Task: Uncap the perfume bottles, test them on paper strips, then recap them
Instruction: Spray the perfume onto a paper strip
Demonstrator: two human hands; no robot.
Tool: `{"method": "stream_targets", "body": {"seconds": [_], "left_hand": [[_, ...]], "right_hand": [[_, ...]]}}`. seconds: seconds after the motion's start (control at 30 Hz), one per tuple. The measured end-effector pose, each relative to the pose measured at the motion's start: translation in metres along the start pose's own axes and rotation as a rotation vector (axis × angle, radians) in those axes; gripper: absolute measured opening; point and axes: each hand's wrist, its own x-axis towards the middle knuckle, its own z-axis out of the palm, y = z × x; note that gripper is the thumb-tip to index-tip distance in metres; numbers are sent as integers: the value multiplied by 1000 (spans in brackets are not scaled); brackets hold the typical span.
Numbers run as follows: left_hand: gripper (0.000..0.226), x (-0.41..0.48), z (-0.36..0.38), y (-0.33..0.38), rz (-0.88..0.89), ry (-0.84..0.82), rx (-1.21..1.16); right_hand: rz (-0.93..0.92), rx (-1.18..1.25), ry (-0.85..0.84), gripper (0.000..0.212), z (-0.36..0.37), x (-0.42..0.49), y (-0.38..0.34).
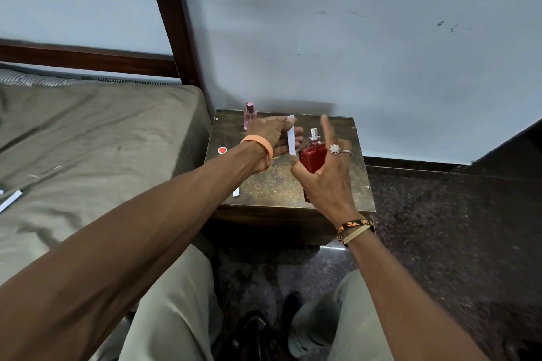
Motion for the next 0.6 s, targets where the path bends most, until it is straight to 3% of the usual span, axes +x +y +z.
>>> {"method": "stream_targets", "body": {"seconds": [0.17,0.33,0.6], "left_hand": [[17,2,-5,-11,-60,-65,136],[18,3,-6,-23,-104,-166,274],[13,12,-1,-46,-182,-230,271]], "right_hand": [[140,264,13,107,5,-2,9],[176,326,-47,104,7,-1,23],[239,364,-147,93,5,-7,45]]}}
